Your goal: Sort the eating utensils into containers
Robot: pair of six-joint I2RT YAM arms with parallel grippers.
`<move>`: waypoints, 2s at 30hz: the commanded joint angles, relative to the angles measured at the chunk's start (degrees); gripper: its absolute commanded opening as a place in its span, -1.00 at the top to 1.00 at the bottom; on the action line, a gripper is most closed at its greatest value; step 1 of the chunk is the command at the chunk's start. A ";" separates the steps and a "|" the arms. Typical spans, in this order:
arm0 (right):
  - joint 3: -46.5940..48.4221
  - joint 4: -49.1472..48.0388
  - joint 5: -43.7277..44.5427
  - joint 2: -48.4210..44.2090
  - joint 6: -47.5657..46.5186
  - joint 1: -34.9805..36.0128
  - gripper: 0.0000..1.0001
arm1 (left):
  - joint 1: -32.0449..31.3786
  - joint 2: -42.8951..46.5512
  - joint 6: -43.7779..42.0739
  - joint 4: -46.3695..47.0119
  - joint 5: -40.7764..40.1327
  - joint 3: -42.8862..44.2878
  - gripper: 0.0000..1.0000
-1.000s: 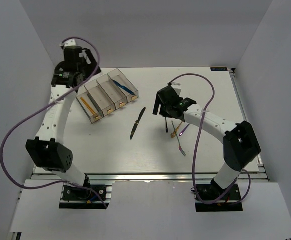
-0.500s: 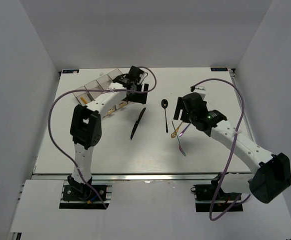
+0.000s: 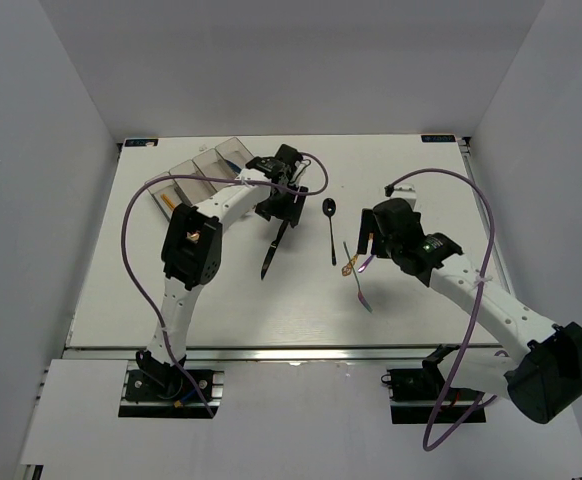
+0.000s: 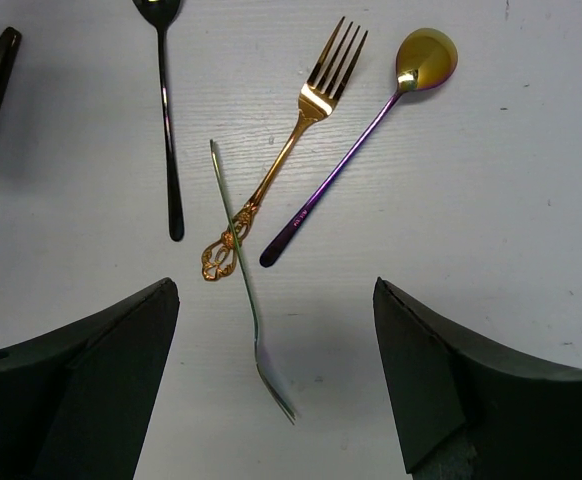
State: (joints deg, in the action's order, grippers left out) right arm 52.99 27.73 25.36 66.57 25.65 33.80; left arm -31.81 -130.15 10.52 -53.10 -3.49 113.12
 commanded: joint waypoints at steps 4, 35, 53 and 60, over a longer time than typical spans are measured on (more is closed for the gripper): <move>-0.70 -1.36 -0.66 -1.52 -1.57 -0.31 -0.67 | -0.09 -2.56 -0.68 -1.48 -1.17 1.66 -0.48; -0.26 -1.62 -2.34 -4.95 -2.62 -0.23 -0.65 | -1.76 -4.15 4.15 -0.43 -3.62 -4.05 1.00; -0.17 -2.24 -3.66 -5.39 -2.89 -0.23 -0.64 | -1.85 8.15 8.46 5.55 -2.23 -6.16 1.00; -0.34 -2.50 -4.01 -5.22 -3.06 -0.23 -0.63 | -1.85 9.03 8.55 5.81 -2.14 -6.68 1.00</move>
State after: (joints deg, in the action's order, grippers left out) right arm 52.56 26.96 21.65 62.92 23.51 33.76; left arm -33.50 -126.80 18.52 -48.77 -6.55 107.20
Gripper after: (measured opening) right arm 0.818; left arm 0.284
